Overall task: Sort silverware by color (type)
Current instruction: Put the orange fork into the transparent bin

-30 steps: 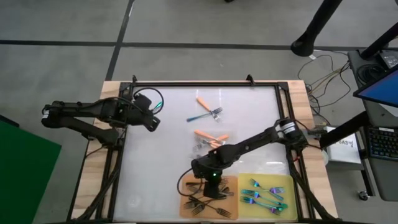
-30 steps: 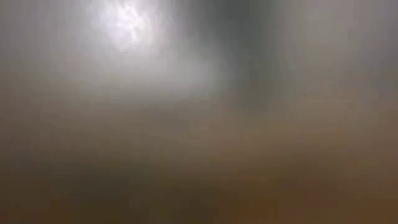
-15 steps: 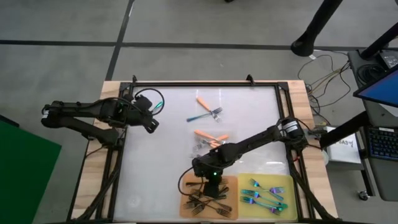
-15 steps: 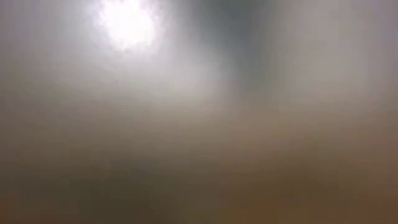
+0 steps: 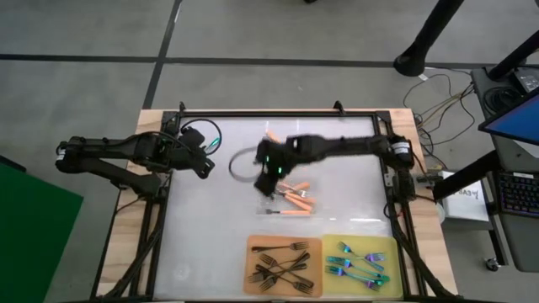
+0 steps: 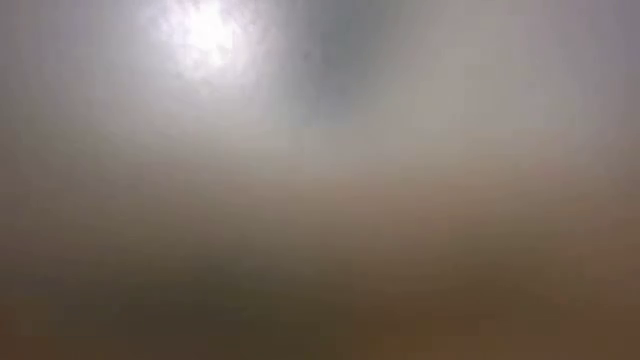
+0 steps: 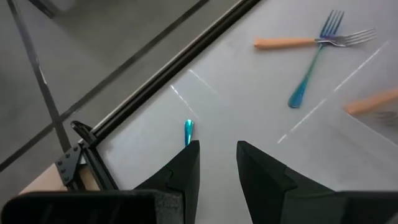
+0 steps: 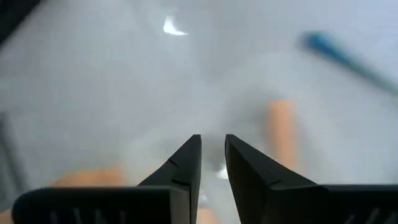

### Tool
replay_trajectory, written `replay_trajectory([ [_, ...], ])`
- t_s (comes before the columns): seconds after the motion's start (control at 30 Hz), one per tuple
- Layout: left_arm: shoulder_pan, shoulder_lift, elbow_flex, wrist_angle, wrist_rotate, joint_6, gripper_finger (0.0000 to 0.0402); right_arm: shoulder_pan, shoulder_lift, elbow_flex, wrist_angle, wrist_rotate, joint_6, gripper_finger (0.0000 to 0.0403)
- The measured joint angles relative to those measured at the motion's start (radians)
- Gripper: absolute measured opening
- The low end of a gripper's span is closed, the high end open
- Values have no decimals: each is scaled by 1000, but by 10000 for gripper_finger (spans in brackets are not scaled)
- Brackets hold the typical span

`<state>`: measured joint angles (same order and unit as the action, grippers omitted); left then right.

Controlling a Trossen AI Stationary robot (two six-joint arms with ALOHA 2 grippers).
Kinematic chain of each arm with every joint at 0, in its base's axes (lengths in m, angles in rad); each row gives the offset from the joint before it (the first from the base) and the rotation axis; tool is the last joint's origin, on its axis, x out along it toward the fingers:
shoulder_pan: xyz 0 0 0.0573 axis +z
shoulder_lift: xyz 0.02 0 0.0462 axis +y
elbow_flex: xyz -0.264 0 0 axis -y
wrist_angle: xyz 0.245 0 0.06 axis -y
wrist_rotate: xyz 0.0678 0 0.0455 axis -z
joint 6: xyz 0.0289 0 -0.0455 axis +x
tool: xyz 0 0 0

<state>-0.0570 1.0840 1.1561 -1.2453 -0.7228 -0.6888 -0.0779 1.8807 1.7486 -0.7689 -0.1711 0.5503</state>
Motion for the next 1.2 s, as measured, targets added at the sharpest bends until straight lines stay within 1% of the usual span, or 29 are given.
replay_trajectory([
  [0.03,0,0,0,0,-2,0,89,-29,1,-1,-19,15,-10,64],
  [0.13,0,0,0,2,-20,0,89,-106,3,-1,-28,18,-28,68],
  [0.37,0,1,0,19,-50,-3,89,-230,5,-1,-31,18,-129,109],
  [0.47,0,1,0,23,-97,-11,89,-276,16,-1,-44,16,-151,126],
  [0.57,2,2,0,27,-152,-34,89,-317,53,-1,-67,17,-146,134],
  [0.73,9,-2,9,32,-163,-61,89,-353,126,-2,-82,17,-187,128],
  [0.83,14,-3,14,31,-192,-61,89,-372,158,-2,-79,18,-208,122],
  [0.87,17,-3,17,31,-199,-61,89,-377,166,-2,-81,24,-211,121],
  [1.03,39,-4,48,31,-222,-47,89,-385,189,-1,-90,124,-238,125],
  [1.2,56,-4,92,32,-235,10,89,-385,211,-1,-90,118,-239,132],
])
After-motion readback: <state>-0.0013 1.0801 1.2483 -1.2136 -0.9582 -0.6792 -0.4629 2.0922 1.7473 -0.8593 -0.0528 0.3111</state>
